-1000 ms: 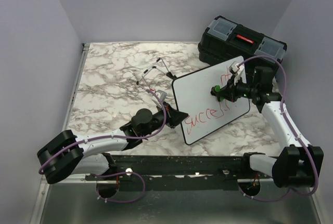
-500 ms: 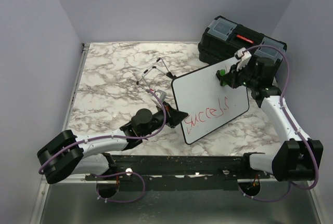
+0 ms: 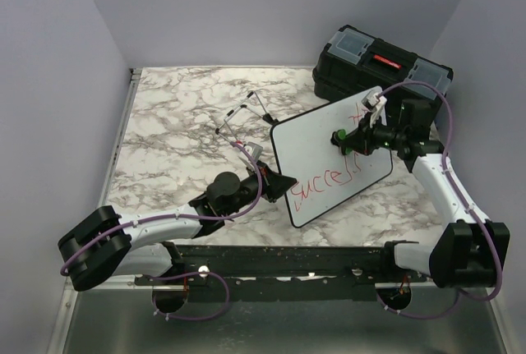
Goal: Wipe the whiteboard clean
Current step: Erase the whiteboard at the center of the board.
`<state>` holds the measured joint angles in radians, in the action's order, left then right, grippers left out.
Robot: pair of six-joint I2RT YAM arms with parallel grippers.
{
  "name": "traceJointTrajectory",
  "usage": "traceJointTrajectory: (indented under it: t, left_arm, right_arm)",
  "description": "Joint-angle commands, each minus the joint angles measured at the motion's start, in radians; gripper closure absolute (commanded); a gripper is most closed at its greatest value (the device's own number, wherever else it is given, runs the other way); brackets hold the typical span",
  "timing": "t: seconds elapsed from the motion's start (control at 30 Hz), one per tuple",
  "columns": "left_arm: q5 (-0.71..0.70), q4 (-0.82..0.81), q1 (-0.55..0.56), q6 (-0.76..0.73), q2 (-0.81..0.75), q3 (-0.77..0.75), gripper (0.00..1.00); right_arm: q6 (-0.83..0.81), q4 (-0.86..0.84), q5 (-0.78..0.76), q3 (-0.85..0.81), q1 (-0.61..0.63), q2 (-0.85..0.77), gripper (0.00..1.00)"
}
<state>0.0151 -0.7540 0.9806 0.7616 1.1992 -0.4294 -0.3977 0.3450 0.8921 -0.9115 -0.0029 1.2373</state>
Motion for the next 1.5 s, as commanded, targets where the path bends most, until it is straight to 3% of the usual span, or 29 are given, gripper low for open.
traceJointTrajectory:
  t: [0.0, 0.17, 0.3, 0.4, 0.6, 0.73, 0.83, 0.93, 1.17, 1.3, 1.47]
  left_arm:
    - [0.068, -0.118, 0.01, -0.061, -0.039, -0.004, 1.0]
    - [0.068, -0.129, 0.01, -0.058, -0.043, 0.003, 1.0]
    - [0.069, -0.134, 0.01, -0.058, -0.047, 0.008, 1.0]
    - [0.068, -0.139, 0.01, -0.062, -0.049, 0.011, 1.0]
    - [0.073, -0.145, 0.01, -0.064, -0.038, 0.005, 1.0]
    - [0.076, -0.153, 0.01, -0.058, -0.031, 0.005, 1.0]
    - [0.07, -0.164, 0.01, -0.053, -0.032, 0.012, 1.0]
    - [0.066, -0.165, 0.01, -0.052, -0.038, 0.018, 1.0]
    - [0.068, -0.168, 0.01, -0.053, -0.043, 0.022, 1.0]
    - [0.076, -0.179, 0.01, -0.053, -0.027, 0.015, 1.0]
    - [0.077, -0.179, 0.01, -0.048, -0.018, 0.009, 1.0]
  right_arm:
    - [0.342, -0.304, -0.109, -0.039, 0.009, 0.012, 1.0]
    - [0.353, -0.282, -0.358, -0.099, 0.009, 0.073, 0.99]
    - [0.212, -0.172, -0.38, -0.066, 0.009, 0.073, 0.99]
    - [0.066, -0.073, -0.277, -0.008, 0.009, 0.025, 0.99]
    - [-0.125, 0.1, 0.099, 0.042, 0.009, -0.038, 0.99]
    - [0.012, -0.008, 0.132, -0.014, 0.009, -0.012, 0.99]
    - [0.253, -0.21, -0.03, -0.044, 0.009, 0.008, 0.99]
    - [0.353, -0.313, -0.211, -0.066, 0.009, 0.027, 0.99]
    - [0.269, -0.229, -0.482, -0.052, 0.009, 0.056, 0.99]
    - [0.272, -0.255, -0.477, -0.008, 0.01, 0.019, 0.99]
    - [0.389, -0.33, -0.303, -0.083, 0.009, 0.024, 0.99]
